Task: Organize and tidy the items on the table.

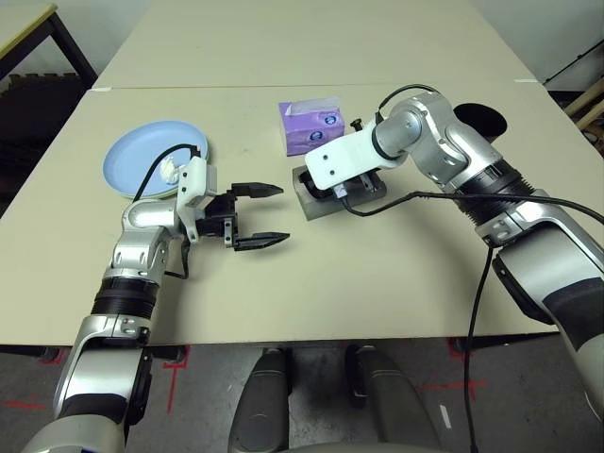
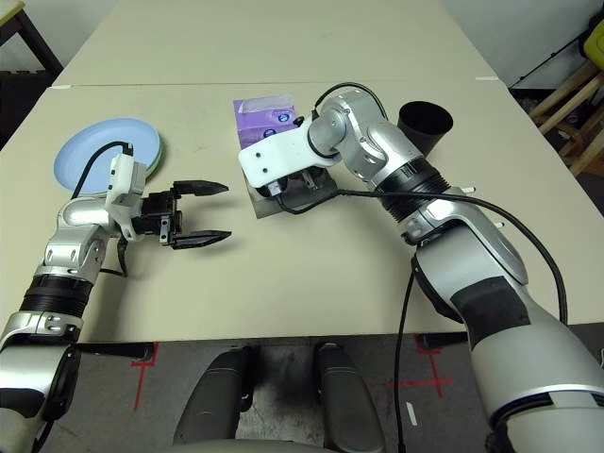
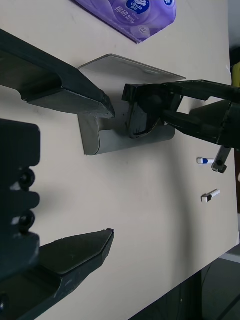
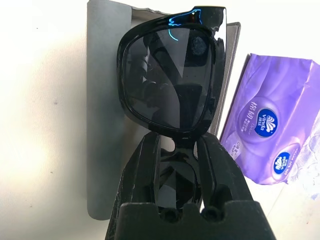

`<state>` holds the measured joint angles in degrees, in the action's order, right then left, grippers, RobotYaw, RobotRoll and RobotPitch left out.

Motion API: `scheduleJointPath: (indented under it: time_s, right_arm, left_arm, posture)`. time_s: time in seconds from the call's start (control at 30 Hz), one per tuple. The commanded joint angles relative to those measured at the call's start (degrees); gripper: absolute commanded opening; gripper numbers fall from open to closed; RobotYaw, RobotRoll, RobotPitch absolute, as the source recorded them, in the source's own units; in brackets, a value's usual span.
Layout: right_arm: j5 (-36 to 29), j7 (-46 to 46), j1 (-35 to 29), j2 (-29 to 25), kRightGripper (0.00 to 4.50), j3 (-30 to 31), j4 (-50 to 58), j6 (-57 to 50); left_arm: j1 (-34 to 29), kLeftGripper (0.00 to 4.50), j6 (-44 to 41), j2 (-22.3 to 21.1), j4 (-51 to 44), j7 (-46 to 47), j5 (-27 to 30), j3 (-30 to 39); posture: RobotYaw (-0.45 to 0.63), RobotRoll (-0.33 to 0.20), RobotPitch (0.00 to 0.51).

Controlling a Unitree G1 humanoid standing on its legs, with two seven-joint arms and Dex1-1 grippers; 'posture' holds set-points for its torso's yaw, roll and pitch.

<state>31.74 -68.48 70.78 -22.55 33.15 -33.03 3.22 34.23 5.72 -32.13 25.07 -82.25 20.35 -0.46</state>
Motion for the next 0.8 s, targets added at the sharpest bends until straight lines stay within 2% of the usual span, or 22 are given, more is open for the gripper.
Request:
scheduleJointPath:
  time_s: [0.03, 0.8]
  right_arm:
    - [0.15, 0.33, 0.73, 0.26, 1.13, -0.02, -0.69, -0.04]
    - [2.20, 3.05, -1.32, 1.72, 1.13, 0.67, -0.32, -4.91]
  left_arm:
    - [-0.77, 4.50, -0.36, -0.20, -1.34, -0.09, 0.36, 0.01]
    - [-1.30, 4.50, -1.04, -0.50, -2.56, -0.35, 0.27, -0.17]
  posture:
    - [0.14, 0.000, 0.193]
    - [0.14, 0.000, 0.201]
